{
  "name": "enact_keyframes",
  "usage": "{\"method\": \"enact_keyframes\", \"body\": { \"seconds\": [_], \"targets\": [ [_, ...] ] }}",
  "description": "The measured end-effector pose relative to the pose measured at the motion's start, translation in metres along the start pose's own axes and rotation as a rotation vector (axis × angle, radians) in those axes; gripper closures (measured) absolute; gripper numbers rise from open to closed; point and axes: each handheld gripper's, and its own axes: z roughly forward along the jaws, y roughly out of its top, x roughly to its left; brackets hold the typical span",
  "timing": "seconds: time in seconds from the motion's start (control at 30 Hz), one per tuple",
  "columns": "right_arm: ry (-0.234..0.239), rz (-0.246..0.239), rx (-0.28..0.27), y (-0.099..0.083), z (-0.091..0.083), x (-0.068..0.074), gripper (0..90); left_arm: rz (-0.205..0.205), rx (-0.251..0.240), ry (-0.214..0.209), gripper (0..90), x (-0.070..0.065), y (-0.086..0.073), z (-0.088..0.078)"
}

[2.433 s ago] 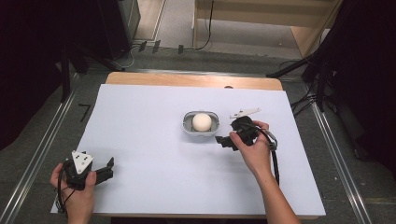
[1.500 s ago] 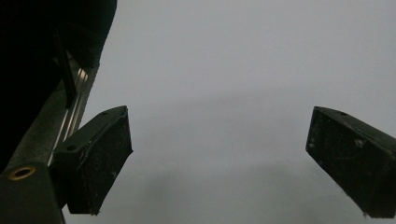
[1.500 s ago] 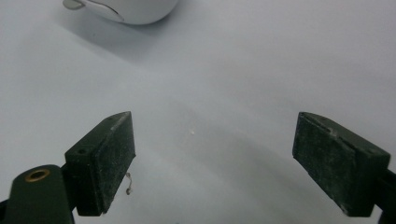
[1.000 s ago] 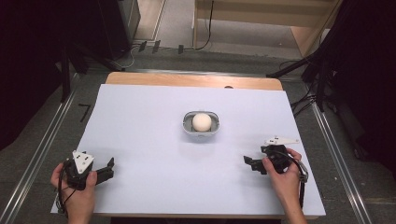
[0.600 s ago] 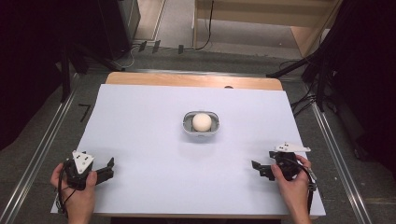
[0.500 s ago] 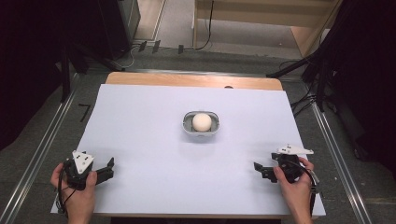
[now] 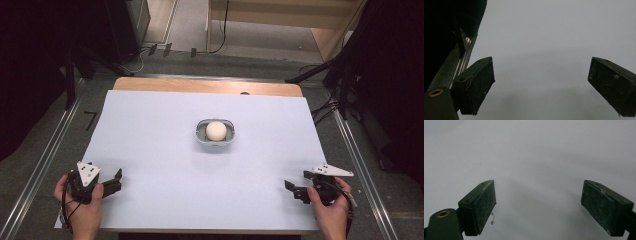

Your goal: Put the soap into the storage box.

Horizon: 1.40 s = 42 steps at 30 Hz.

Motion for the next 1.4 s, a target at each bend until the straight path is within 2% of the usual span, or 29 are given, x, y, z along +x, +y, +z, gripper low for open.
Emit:
{"method": "enact_keyframes", "body": {
  "seconds": [0.7, 1.0, 1.13, 1.33, 1.4],
  "targets": [
    [-0.056, 0.074, -0.038, -0.025, -0.029, -0.035, 11.8, -0.010, -0.015, -0.012, 7.4, 0.002, -0.001, -0.001],
    [-0.080, 0.112, -0.099, -0.036, -0.042, -0.049, 8.9, -0.018, -0.018, -0.017, 7.4, 0.002, -0.001, -0.002],
    [-0.074, 0.129, -0.147, -0.038, -0.047, -0.054, 8.9, -0.030, -0.024, -0.021, 7.4, 0.003, -0.001, -0.002],
    [-0.051, 0.157, -0.180, -0.043, -0.047, -0.057, 8.4, -0.043, -0.031, -0.034, 7.4, 0.005, -0.002, -0.003],
    [-0.038, 0.181, -0.187, -0.045, -0.047, -0.060, 8.2, -0.044, -0.030, -0.036, 7.4, 0.005, -0.001, -0.003]
  ]
}}
